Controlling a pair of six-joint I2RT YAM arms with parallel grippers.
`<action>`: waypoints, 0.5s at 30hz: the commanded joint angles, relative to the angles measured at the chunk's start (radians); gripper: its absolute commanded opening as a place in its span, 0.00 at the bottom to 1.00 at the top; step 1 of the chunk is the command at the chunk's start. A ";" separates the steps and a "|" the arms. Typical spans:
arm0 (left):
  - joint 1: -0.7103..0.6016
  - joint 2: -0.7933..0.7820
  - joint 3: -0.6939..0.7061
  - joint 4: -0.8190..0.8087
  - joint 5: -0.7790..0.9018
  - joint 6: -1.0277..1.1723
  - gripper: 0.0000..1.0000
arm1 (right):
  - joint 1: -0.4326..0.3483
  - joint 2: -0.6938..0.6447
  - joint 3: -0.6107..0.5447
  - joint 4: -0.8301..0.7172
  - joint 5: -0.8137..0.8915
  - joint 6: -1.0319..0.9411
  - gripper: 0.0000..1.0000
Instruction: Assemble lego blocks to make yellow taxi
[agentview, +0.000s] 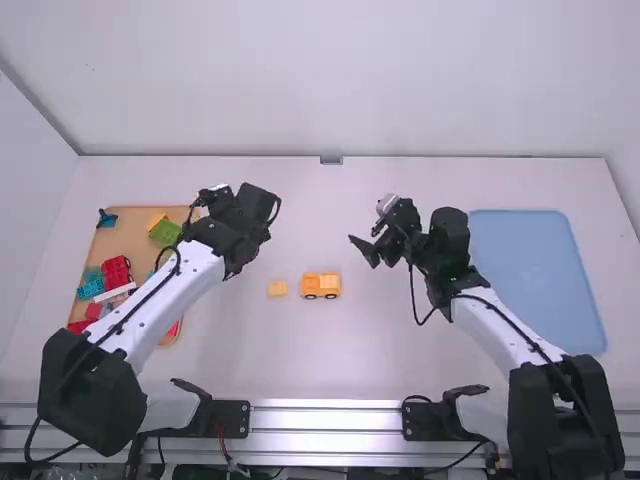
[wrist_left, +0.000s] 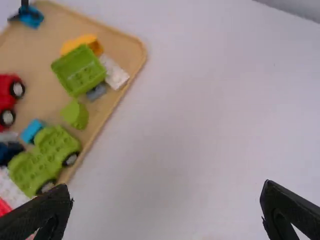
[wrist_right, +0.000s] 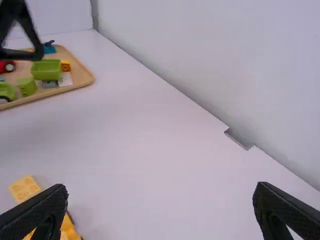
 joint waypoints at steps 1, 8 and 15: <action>0.010 -0.005 -0.004 -0.006 -0.025 0.219 0.99 | -0.015 0.005 0.007 0.001 -0.159 -0.033 0.99; 0.011 -0.005 -0.023 0.087 0.120 0.541 0.99 | -0.058 0.023 0.098 -0.150 -0.452 -0.132 0.98; 0.120 -0.005 -0.059 0.190 0.774 1.184 0.99 | -0.079 0.129 0.219 -0.295 -0.614 -0.247 0.98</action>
